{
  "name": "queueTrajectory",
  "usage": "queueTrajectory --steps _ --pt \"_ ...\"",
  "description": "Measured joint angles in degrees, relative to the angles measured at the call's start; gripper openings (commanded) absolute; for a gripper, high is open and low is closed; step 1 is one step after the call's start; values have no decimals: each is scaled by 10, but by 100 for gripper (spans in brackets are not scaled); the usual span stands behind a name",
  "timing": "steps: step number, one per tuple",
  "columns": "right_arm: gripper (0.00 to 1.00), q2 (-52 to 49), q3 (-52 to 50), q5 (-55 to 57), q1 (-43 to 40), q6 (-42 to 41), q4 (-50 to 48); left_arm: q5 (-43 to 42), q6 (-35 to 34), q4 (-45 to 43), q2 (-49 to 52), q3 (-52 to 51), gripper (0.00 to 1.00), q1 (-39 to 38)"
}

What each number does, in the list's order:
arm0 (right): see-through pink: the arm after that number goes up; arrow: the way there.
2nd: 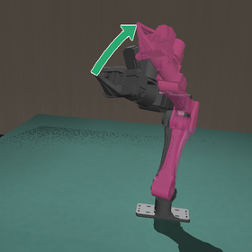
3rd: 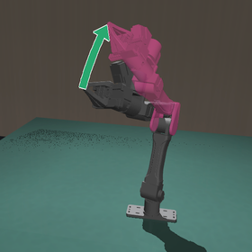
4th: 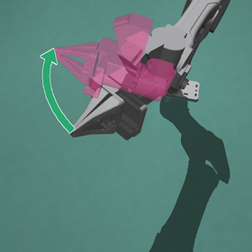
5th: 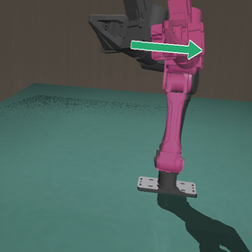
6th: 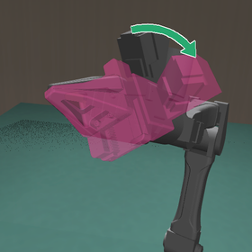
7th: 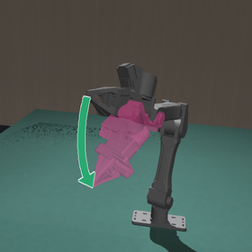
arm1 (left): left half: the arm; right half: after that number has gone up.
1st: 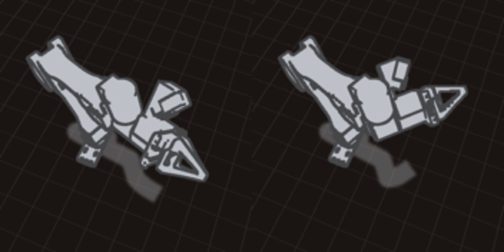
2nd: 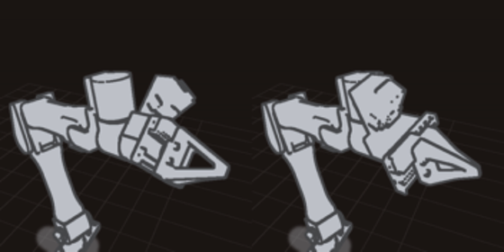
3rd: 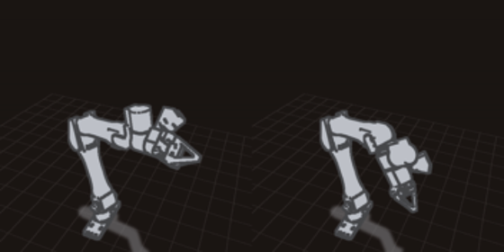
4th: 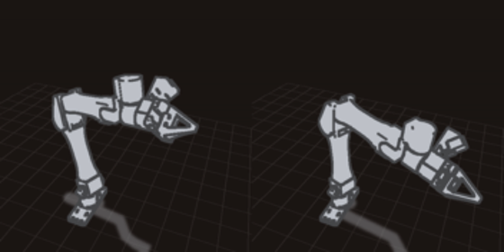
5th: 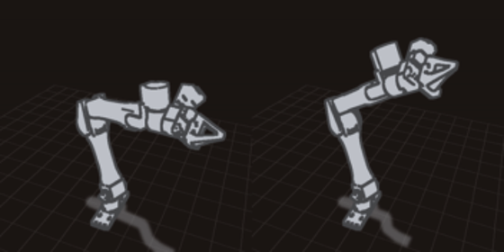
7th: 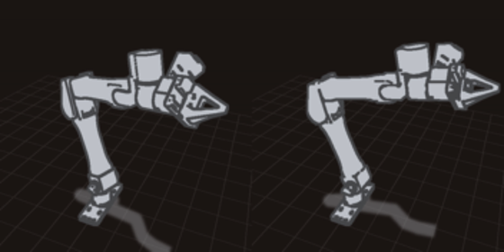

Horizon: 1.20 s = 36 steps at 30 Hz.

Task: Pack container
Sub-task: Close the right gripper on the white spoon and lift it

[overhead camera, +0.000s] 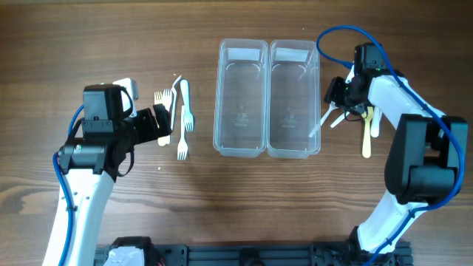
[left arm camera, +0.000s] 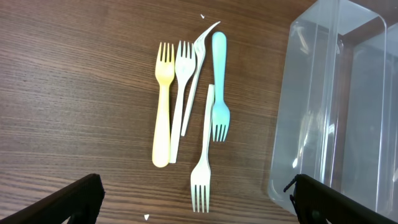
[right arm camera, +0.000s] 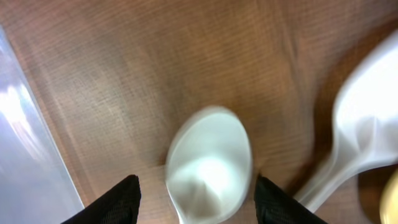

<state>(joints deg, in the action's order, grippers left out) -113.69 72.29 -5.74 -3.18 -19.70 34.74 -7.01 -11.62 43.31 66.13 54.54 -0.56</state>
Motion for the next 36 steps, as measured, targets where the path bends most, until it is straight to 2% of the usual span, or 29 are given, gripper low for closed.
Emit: queueTrajectory --steps 4,10,15,20,23,26,29,31,36 --pt "58 0 6 5 6 -21 52 0 0 0 0 0 100 0" --pt "45 0 6 29 26 -63 76 0 0 0 0 0 100 0" --pt "39 0 5 65 29 -99 94 0 0 0 0 0 100 0" --pt "38 0 3 88 30 -118 109 0 0 0 0 0 100 0" --pt "29 0 3 88 27 -125 109 0 0 0 0 0 100 0" --pt "20 0 2 95 16 -115 94 0 0 0 0 0 100 0" --pt "16 0 1 101 10 -85 52 0 0 0 0 0 100 0" --pt "5 -1 0 101 9 -57 37 0 0 0 0 0 100 0" --pt "4 -1 0 100 9 -31 29 0 0 0 0 0 100 0"
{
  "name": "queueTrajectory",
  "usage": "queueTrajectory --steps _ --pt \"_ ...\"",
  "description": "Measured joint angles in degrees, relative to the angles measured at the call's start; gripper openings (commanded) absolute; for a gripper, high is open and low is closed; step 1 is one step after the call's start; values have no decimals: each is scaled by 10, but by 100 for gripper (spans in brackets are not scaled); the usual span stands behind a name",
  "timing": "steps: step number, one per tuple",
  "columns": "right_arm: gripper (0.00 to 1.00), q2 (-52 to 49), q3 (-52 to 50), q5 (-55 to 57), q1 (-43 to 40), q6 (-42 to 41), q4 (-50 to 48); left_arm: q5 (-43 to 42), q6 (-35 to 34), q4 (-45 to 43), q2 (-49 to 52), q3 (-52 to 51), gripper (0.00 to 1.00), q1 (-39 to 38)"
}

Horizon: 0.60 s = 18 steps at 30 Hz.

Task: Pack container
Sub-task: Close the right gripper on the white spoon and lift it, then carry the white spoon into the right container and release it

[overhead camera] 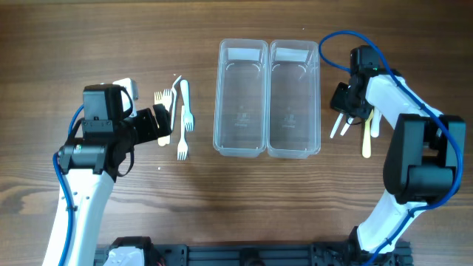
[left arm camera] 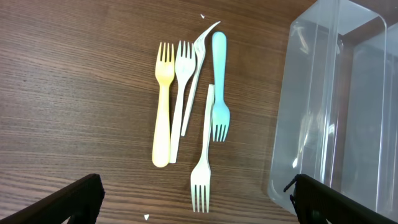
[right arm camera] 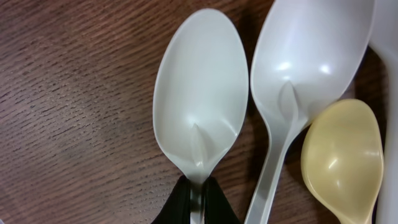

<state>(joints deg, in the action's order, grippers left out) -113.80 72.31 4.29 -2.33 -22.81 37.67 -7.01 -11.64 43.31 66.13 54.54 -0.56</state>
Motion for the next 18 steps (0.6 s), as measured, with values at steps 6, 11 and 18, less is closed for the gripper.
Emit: queueTrajectory --steps 6,11,18 --pt "4 29 -12 -7 0 7 -4 0 0 0 0 0 100 0" --pt "4 186 -15 -48 7 11 -8 0 0 0 0 0 100 0" --pt "4 261 -15 -109 96 11 -9 0 0 0 0 0 100 0"
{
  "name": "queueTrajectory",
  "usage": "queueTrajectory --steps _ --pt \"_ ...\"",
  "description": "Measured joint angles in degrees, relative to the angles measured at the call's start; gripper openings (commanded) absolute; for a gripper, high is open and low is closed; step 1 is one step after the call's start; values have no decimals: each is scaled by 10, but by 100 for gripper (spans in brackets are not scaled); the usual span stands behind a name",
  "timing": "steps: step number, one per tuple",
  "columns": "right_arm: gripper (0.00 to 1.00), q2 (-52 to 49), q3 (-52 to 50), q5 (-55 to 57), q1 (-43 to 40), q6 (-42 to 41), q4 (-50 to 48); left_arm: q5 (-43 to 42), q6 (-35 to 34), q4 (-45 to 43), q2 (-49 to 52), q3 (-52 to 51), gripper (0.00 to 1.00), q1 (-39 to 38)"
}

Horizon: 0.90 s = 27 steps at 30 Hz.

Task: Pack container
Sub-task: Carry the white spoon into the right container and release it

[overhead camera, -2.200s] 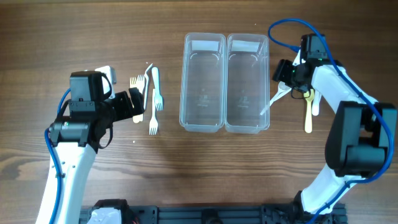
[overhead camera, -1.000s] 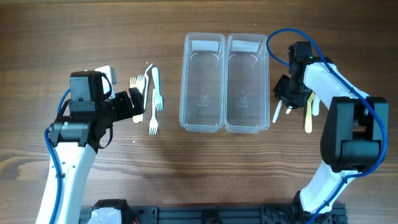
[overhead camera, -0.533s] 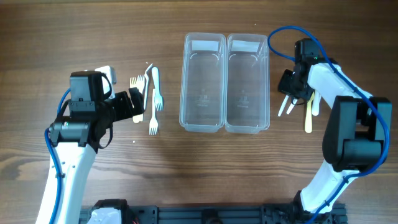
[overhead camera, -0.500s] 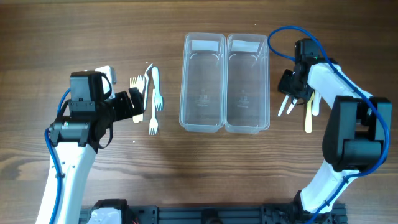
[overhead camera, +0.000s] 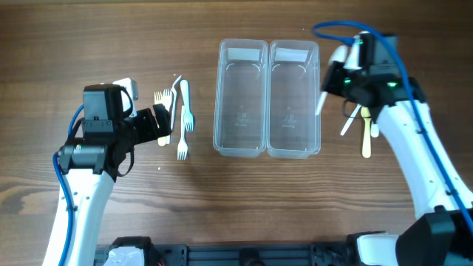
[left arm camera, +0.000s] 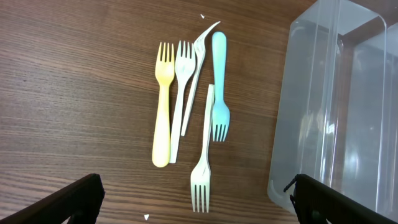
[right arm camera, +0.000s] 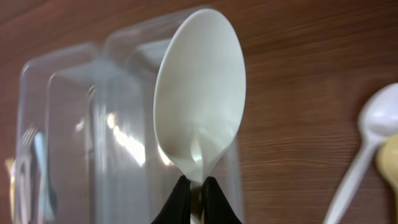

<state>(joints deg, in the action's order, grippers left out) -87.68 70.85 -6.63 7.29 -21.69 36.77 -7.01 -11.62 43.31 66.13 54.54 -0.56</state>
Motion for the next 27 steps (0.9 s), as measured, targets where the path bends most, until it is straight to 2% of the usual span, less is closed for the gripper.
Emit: queueTrajectory --steps 3,9,10,12,13,16,19,21,24,27 --pt "4 -22 0 -2 49 0 -4 0 0 0 0 0 100 0" --pt "7 -127 0 -7 70 2 -11 0 0 0 0 0 100 0" --pt "18 -140 0 -7 72 2 -11 0 0 0 0 0 100 0" --pt "32 -150 -2 -10 73 7 -11 0 0 0 0 0 100 0" --pt "43 -149 -2 -14 73 17 -14 0 0 0 0 0 100 0" --pt "59 -137 -2 -20 73 41 -14 0 0 0 0 0 100 0" --pt "60 -89 -2 -21 69 52 -13 0 0 0 0 0 100 0" --pt "62 -19 -1 -12 46 52 -9 0 0 0 0 0 100 0" --pt "62 42 6 11 -14 32 14 0 0 0 0 0 100 0" --pt "62 56 9 27 -86 14 38 0 0 0 0 0 100 0"
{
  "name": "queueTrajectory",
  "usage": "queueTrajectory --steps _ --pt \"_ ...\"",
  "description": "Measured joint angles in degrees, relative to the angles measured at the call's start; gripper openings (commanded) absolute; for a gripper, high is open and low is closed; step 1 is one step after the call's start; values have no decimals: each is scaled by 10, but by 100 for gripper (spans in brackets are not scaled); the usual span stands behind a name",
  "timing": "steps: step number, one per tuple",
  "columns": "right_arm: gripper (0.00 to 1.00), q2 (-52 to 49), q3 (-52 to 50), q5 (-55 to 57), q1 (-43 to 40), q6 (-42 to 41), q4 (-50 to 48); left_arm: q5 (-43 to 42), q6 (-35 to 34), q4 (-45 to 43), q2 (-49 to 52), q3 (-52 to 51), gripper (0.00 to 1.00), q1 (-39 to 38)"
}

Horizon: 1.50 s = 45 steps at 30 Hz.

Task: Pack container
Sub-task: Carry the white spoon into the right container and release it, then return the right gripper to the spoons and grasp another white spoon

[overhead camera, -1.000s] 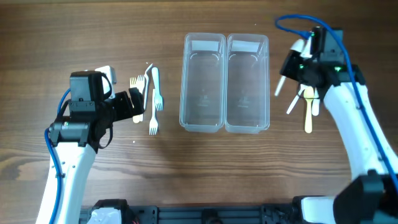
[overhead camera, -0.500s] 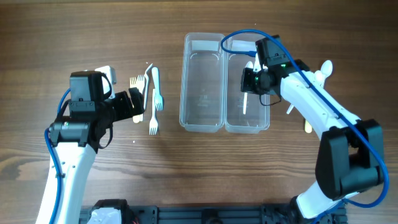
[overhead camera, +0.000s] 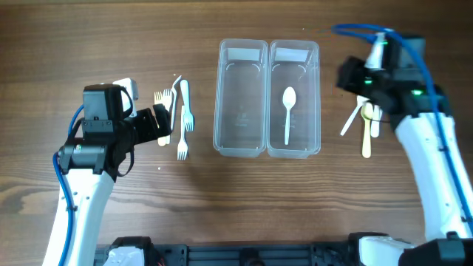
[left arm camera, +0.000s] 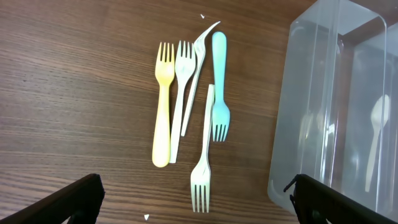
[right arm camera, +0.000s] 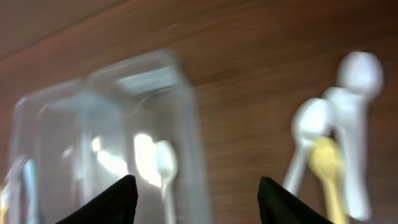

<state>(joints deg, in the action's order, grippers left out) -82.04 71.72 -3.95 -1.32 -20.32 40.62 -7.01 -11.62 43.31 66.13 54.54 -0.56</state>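
Observation:
Two clear containers stand side by side, the left one (overhead camera: 241, 97) bare and the right one (overhead camera: 294, 140) holding a white spoon (overhead camera: 288, 114), which also shows as the blurred spoon (right arm camera: 165, 168). Several forks (overhead camera: 179, 111) lie left of the containers: a yellow fork (left arm camera: 163, 106), a blue fork (left arm camera: 219, 81) and white ones. More spoons (overhead camera: 366, 118) lie right of the containers, white and yellow (right arm camera: 326, 168). My left gripper (left arm camera: 196, 205) hangs open above the forks, holding nothing. My right gripper (overhead camera: 347, 77) is open between the right container and the loose spoons.
The wooden table (overhead camera: 111, 44) carries only the containers and cutlery. The left container's wall (left arm camera: 292, 124) stands just right of the forks. The right arm's blue cable (overhead camera: 355, 29) loops over the far right of the table.
My right gripper has let go of the white spoon, which now lies inside the right container. The gripper has opened and moved right, away from the container. The left arm has not moved.
My right gripper was open over a white spoon beside the right container. Then it was shut on that spoon's handle on the table, then held it above the right container. Now the spoon lies in that container. The left gripper stayed open above the forks throughout.

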Motion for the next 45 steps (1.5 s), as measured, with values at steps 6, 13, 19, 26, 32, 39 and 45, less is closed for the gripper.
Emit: queueTrajectory --steps 6,13,19,26,32,39,45 --pt "61 -52 0 15 -91 -9 61 0 0 0 0 0 100 0" --pt "45 -149 0 14 -92 -8 60 0 0 0 0 0 100 0" --pt "45 -227 0 14 -91 -8 45 0 0 0 0 0 100 0" --pt "47 -279 0 15 -72 -11 20 0 0 0 0 0 100 0" --pt "33 -307 0 17 -72 -19 2 0 0 0 0 0 100 0" --pt "12 -311 1 28 -72 -31 6 0 0 0 0 0 100 0" --pt "5 -311 2 29 -72 -17 11 0 0 0 0 0 100 0"
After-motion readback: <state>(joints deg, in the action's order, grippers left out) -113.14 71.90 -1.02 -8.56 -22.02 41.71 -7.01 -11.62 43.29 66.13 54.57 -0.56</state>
